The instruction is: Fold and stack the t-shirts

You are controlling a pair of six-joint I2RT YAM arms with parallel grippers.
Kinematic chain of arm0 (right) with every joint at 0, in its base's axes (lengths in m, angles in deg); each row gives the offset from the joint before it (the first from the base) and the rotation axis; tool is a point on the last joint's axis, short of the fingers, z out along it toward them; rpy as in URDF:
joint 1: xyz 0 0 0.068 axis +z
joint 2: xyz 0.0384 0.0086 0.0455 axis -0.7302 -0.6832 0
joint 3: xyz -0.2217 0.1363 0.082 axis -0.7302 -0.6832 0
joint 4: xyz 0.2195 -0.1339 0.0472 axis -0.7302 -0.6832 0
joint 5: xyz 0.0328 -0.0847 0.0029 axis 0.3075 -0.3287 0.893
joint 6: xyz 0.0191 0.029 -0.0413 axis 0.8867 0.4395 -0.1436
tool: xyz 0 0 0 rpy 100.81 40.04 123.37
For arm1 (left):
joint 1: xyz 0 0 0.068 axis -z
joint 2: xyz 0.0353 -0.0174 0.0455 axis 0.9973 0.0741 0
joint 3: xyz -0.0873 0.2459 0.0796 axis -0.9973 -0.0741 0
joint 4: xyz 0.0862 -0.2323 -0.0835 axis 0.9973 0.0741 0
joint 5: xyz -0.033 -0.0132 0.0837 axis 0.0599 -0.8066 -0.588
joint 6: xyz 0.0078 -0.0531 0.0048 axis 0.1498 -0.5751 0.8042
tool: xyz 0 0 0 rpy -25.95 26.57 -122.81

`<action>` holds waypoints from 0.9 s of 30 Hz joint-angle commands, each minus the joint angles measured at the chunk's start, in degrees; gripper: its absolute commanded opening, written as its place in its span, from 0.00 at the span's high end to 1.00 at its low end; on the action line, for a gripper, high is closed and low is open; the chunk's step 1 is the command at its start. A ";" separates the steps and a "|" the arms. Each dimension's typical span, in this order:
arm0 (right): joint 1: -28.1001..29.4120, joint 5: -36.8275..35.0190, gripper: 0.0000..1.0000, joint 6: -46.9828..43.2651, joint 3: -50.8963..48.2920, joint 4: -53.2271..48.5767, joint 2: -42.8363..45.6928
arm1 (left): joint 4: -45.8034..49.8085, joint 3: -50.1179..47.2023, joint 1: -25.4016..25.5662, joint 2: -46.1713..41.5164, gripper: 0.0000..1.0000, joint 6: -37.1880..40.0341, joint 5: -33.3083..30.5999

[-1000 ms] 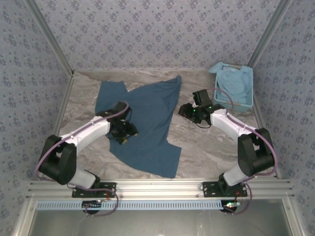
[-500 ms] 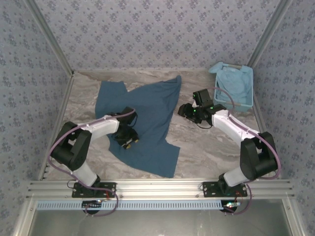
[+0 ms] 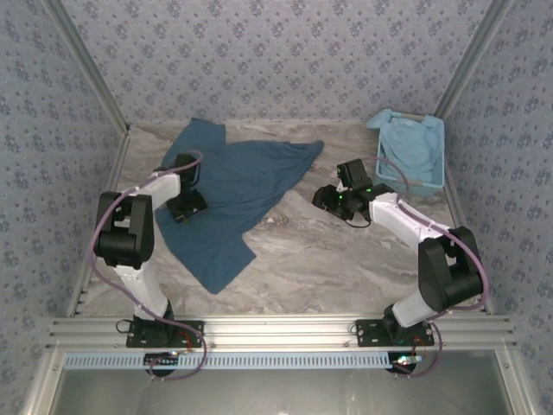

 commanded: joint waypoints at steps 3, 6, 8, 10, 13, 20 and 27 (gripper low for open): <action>0.59 -0.04 0.46 -1.42 1.77 -2.16 0.72 | 8.19 -4.09 5.49 -12.13 0.39 4.47 -3.42; 0.04 0.97 0.46 -1.95 1.50 -2.99 1.02 | 14.50 -11.25 11.61 -19.04 0.39 0.71 -0.55; -0.29 1.37 0.46 -2.55 1.67 -3.19 1.07 | 17.18 -16.84 13.91 -22.70 0.39 -3.40 4.19; -0.52 1.68 0.45 -3.08 1.97 -3.16 1.04 | 18.94 -20.90 16.24 -25.88 0.38 -6.67 7.77; -1.00 2.21 0.45 -3.62 2.49 -2.96 0.55 | 18.72 -23.59 19.49 -28.62 0.36 -10.39 12.35; -1.72 3.41 0.45 -4.11 4.21 -3.11 -0.84 | 18.14 -23.00 26.49 -19.68 0.35 -12.38 14.61; -2.20 3.45 0.45 -4.19 4.41 -3.39 -0.65 | 17.80 -22.96 29.94 -16.99 0.34 -14.14 12.54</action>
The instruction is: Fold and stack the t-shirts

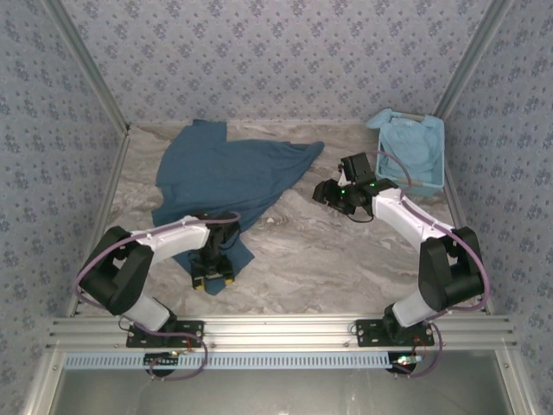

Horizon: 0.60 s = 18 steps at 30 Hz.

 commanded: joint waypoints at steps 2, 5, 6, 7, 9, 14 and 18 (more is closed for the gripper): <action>-0.37 0.66 0.45 -1.01 1.23 -1.47 -0.54 | -1.28 -0.51 0.79 1.99 0.35 -1.81 -0.89; -0.34 0.18 0.45 -0.89 0.63 -0.88 -0.30 | -6.25 -1.74 0.72 3.67 0.47 -1.55 -2.86; -0.37 0.22 0.45 -0.77 0.53 -0.78 -0.21 | -7.23 -1.34 0.51 4.49 0.55 -1.32 -3.63; -0.33 0.08 0.45 -0.81 0.21 -0.84 -0.19 | -7.87 -0.74 0.26 5.26 0.64 -0.97 -4.57; -0.34 0.28 0.45 -0.76 0.13 -1.20 -0.14 | -6.92 1.36 -0.21 5.66 0.81 -0.22 -6.99; -1.56 -0.28 0.45 0.85 -0.20 -0.97 -1.25 | 0.74 9.00 -3.21 -1.49 1.00 -0.03 -14.30; -3.96 0.54 0.44 5.32 2.29 2.46 -7.08 | 7.14 17.80 -5.12 -9.70 1.00 0.55 -21.62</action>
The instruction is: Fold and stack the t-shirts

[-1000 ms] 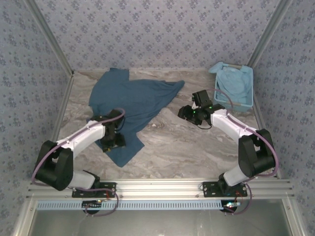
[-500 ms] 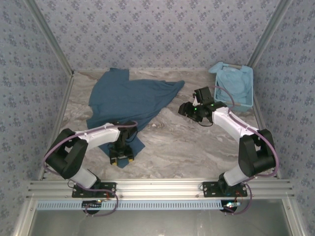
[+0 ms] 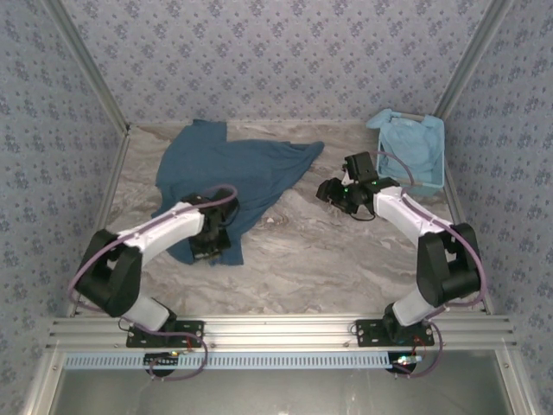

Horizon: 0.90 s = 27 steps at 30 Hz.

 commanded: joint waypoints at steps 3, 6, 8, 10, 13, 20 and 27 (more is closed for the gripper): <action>-1.47 0.06 0.46 4.77 7.35 4.44 -11.24 | 6.83 10.18 -4.22 -10.84 1.00 1.39 -9.45; -0.87 -2.35 0.48 4.15 15.37 5.80 -18.24 | 6.54 12.85 -8.02 -13.63 1.00 2.61 -8.39; -0.43 -3.98 0.47 4.07 19.69 6.83 -22.40 | 6.94 13.90 -10.64 -14.27 1.00 3.12 -7.23; -0.17 -3.92 0.46 2.91 23.74 8.71 -26.74 | 6.50 14.24 -12.54 -15.05 1.00 3.65 -6.31; 0.03 -4.42 0.44 0.95 29.08 9.08 -32.14 | 5.77 14.31 -14.44 -15.60 1.00 4.14 -4.85; 0.02 -2.66 0.49 1.05 36.70 11.36 -41.38 | 6.32 15.36 -16.28 -16.05 1.00 4.91 -3.45; 0.03 -4.35 0.95 1.86 35.61 15.19 -39.69 | 7.09 14.78 -17.54 -17.07 1.00 6.09 -3.71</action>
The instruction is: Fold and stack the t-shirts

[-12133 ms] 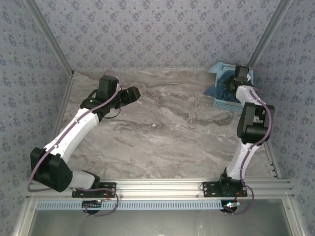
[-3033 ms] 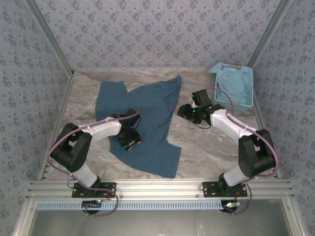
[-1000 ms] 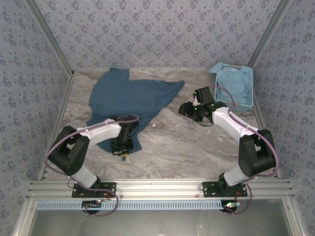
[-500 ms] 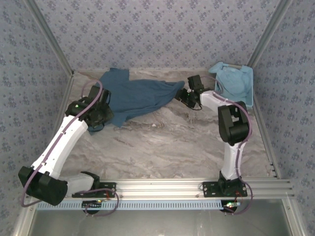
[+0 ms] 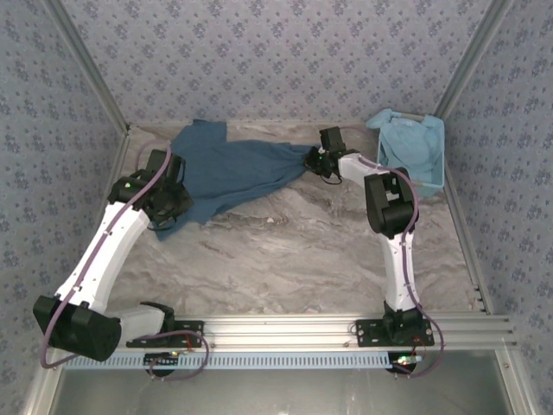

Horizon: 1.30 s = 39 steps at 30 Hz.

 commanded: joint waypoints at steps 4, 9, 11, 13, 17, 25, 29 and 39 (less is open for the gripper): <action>0.43 -3.99 1.00 -0.13 -7.62 1.66 12.33 | 1.57 0.57 -1.35 -2.13 1.00 2.72 -0.82; 0.99 -4.73 1.00 -1.58 -14.79 -5.01 26.13 | -0.63 -0.87 -1.70 -2.48 1.00 3.88 -0.39; 1.29 -5.27 1.00 -2.71 -17.28 -8.03 31.45 | -1.55 -1.80 -1.77 -3.10 1.00 4.39 -0.21; 1.49 -5.24 1.00 -3.34 -19.38 -10.87 36.40 | -1.88 -2.61 -1.79 -4.09 1.00 4.86 -0.30; 2.06 -5.41 1.00 -4.97 -21.70 -17.59 46.65 | -2.15 -4.19 -1.86 -7.27 1.00 6.24 -1.00; 3.16 -6.12 1.00 -5.37 -22.43 -33.49 63.68 | -2.47 -7.23 -1.86 -13.71 1.00 6.56 -3.77; 3.07 -6.73 1.00 -7.22 -21.68 -34.24 64.47 | -5.46 -7.87 -1.87 -13.04 1.00 6.30 -4.00; -1.44 -1.49 1.00 -6.33 -9.56 -21.29 27.05 | -12.04 -3.55 -3.05 6.47 1.00 8.24 -5.89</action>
